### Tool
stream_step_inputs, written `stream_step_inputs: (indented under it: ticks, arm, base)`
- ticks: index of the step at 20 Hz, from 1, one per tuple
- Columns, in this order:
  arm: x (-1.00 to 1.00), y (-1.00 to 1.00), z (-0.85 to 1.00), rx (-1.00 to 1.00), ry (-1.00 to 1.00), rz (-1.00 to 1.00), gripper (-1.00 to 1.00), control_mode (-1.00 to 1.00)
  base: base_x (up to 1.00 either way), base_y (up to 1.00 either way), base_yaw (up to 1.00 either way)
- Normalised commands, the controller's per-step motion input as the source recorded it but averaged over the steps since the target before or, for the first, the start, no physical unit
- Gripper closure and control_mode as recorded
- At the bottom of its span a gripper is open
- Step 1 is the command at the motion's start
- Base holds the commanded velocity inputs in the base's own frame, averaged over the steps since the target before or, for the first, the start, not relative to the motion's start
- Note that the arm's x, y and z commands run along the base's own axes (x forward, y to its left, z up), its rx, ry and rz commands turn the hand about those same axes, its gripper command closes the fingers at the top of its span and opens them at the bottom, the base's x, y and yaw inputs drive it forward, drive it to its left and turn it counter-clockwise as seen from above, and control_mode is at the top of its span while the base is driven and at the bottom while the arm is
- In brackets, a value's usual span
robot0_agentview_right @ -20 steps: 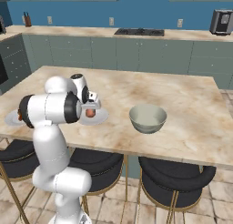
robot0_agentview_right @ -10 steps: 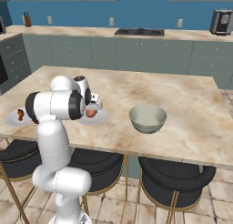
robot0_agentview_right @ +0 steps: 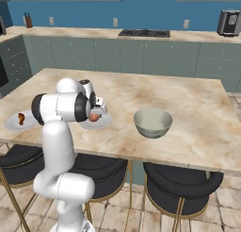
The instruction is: Pick the chicken drumstick and onion from their plates and place them in the bowl. Then put the bowl in the fridge.
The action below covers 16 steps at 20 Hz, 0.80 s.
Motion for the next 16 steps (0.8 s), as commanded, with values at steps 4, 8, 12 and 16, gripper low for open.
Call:
stream_step_inputs:
  ticks: [4,8,12,16]
  arm:
    - [0.02,0.0,-0.1,0.0,0.06,0.0,-1.0,-1.0]
    - [0.06,0.0,-0.13,0.0,0.0,0.0,-1.0,-1.0]
    - [0.04,0.0,-0.1,0.0,0.0,0.0,1.0,-1.0]
    - [0.02,0.0,-0.08,0.0,0.0,0.0,1.0,-1.0]
  base:
    - [0.0,0.0,0.0]
    - [0.0,0.0,0.0]
    - [0.0,0.0,0.0]
    - [0.0,0.0,0.0]
